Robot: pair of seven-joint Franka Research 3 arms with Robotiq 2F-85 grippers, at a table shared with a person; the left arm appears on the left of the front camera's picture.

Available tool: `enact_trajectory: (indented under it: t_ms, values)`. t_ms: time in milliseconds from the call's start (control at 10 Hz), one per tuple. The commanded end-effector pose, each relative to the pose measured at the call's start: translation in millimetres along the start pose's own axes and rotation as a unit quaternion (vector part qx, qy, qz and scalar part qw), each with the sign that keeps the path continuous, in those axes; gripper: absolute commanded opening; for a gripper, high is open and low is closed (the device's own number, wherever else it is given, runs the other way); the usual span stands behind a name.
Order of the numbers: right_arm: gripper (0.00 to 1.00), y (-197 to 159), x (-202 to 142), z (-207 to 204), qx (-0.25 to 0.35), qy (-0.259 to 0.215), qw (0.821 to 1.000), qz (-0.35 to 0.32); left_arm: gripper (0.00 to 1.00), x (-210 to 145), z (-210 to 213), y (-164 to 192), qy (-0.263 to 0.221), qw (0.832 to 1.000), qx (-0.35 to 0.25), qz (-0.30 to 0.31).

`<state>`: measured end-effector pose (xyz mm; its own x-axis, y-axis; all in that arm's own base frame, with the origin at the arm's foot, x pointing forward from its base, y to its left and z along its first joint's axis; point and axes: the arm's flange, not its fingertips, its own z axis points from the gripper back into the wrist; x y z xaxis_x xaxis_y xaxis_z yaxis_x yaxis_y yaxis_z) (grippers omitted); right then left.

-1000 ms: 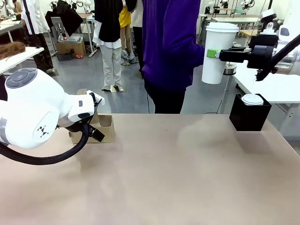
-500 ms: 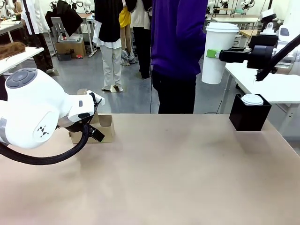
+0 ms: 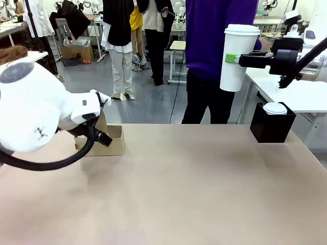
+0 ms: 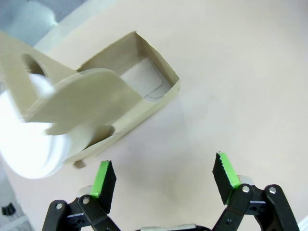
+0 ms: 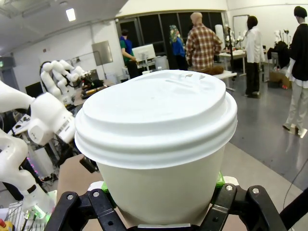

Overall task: Pour a drink into a cup and package it in a carrier.
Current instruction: Position the Cup Carrier in the center of the table.

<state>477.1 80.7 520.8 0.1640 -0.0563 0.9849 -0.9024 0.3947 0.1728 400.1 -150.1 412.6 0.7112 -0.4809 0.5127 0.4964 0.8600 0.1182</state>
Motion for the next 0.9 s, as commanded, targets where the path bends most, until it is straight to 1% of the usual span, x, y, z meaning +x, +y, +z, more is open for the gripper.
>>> enact_trajectory:
  t_ms: [0,200,300,400,700,800]
  values:
    - [0.80,2.0,3.9,-1.1,0.001,-0.001,1.000,0.004,1.00,27.3,44.6,-4.3,0.018,0.999,0.011,0.050]
    - [0.80,2.0,3.9,-1.1,0.001,-0.001,1.000,0.004,1.00,54.5,77.8,2.8,0.032,0.995,0.012,0.094]
    - [0.80,2.0,3.9,-1.1,0.001,-0.001,1.000,0.004,1.00,74.8,92.7,7.6,0.044,0.992,0.019,0.119]
    - [0.80,2.0,3.9,-1.1,0.001,-0.001,1.000,0.004,1.00,90.9,98.3,12.2,0.049,0.988,0.024,0.142]
    - [0.80,2.0,3.9,-1.1,0.001,-0.001,1.000,0.004,1.00,135.1,88.0,35.2,0.082,0.972,0.034,0.216]
    - [0.80,2.0,3.9,-1.1,0.001,-0.001,1.000,0.004,1.00,144.3,82.1,40.5,0.093,0.967,0.041,0.233]
